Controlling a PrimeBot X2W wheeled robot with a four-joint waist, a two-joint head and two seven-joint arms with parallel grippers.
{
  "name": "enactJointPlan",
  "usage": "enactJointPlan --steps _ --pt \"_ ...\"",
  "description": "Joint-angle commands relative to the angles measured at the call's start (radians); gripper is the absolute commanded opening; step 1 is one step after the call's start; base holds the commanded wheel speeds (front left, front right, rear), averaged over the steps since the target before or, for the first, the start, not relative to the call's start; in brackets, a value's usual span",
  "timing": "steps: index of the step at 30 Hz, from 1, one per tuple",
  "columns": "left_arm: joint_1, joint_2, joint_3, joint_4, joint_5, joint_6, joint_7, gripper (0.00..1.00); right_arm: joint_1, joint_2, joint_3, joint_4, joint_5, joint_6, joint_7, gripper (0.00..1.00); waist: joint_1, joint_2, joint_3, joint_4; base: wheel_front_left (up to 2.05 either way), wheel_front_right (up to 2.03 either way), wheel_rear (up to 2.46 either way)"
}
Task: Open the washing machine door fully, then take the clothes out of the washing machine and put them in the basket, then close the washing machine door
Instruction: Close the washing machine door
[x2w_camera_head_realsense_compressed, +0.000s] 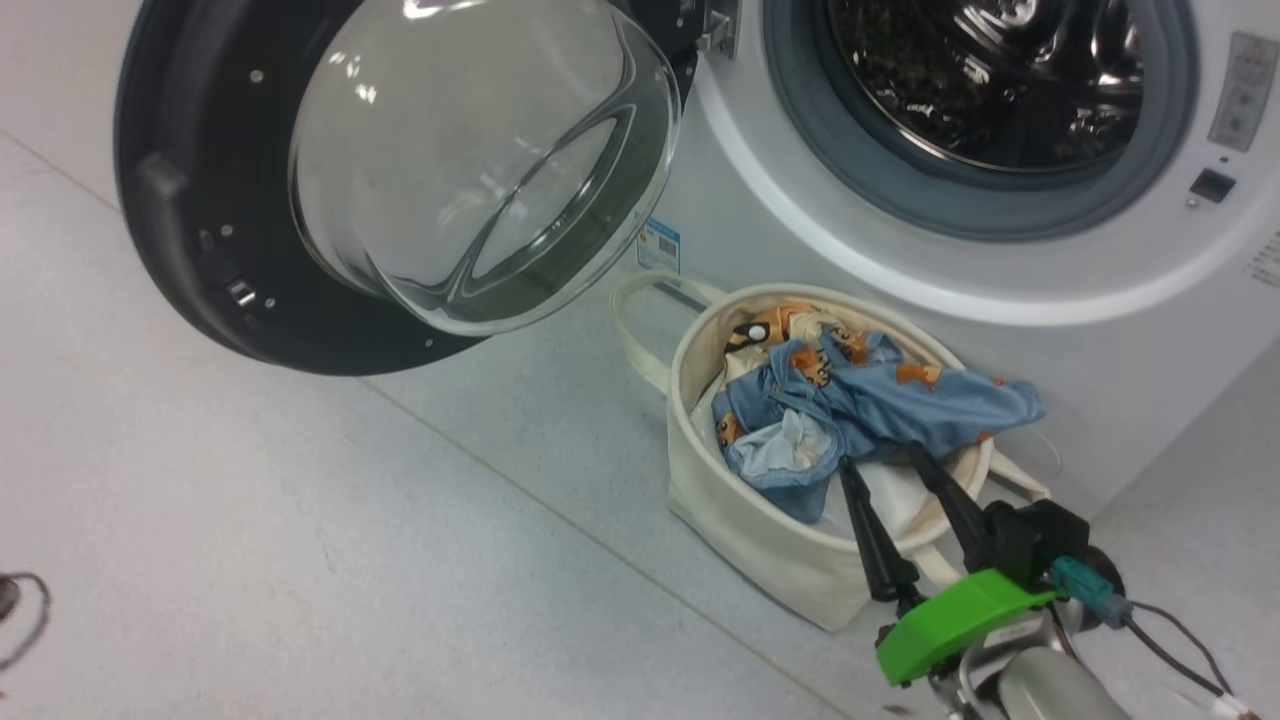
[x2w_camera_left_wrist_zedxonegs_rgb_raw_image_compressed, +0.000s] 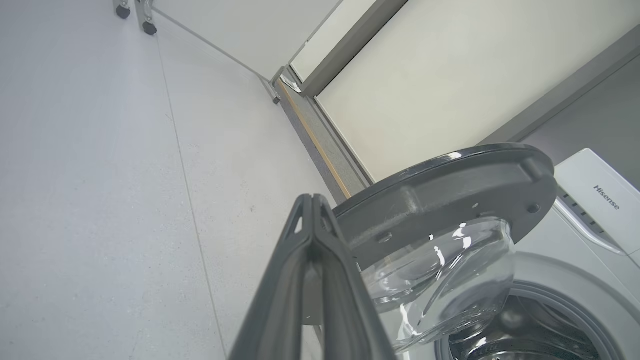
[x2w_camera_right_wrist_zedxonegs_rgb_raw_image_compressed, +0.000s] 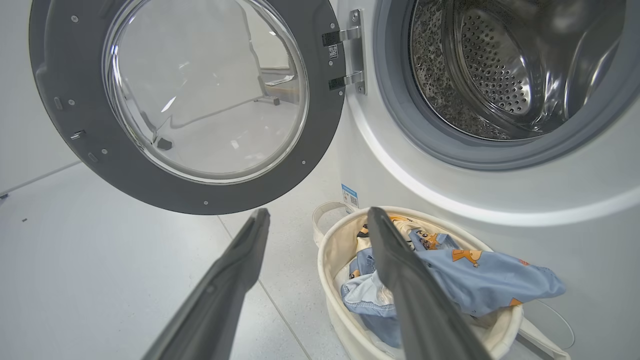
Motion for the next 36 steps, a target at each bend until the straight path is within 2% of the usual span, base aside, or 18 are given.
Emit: enactJointPlan --steps 1,6,11,20,30,36 --pt "-0.055 0.066 0.048 -0.015 -0.021 -0.010 0.022 0.00 -0.035 -0.013 0.020 -0.031 -0.009 0.001 -0.012 1.00 0.0000 0.0000 0.017 -0.005 0.00 0.00 0.00" --pt "-0.185 0.116 0.069 0.106 -0.166 -0.018 0.169 0.00 -0.060 -0.045 0.031 -0.030 -0.013 0.001 -0.012 1.00 0.0000 0.0000 0.059 -0.017 0.00 0.00 0.00" --pt "-0.310 0.161 0.073 0.239 -0.233 -0.021 0.254 0.00 -0.082 -0.071 0.042 -0.032 -0.018 0.001 -0.012 1.00 0.0000 0.0000 0.095 -0.040 0.00 0.00 0.00" --pt "-0.490 0.224 0.084 0.388 -0.266 -0.023 0.246 0.00 -0.110 -0.116 0.040 -0.046 -0.028 0.001 -0.012 1.00 0.0000 0.0000 0.168 -0.098 0.00 0.00 0.00" --pt "-0.603 0.248 0.039 0.408 -0.266 -0.023 0.241 0.00 -0.130 -0.155 0.030 -0.071 -0.044 0.001 -0.012 1.00 0.0000 0.0000 0.250 -0.139 0.00 0.00 0.00" --pt "-0.616 0.245 0.007 0.395 -0.281 -0.023 0.260 0.00 -0.137 -0.156 0.022 -0.082 -0.048 0.001 -0.012 1.00 0.0000 0.0000 0.272 -0.163 0.00 0.00 0.00"
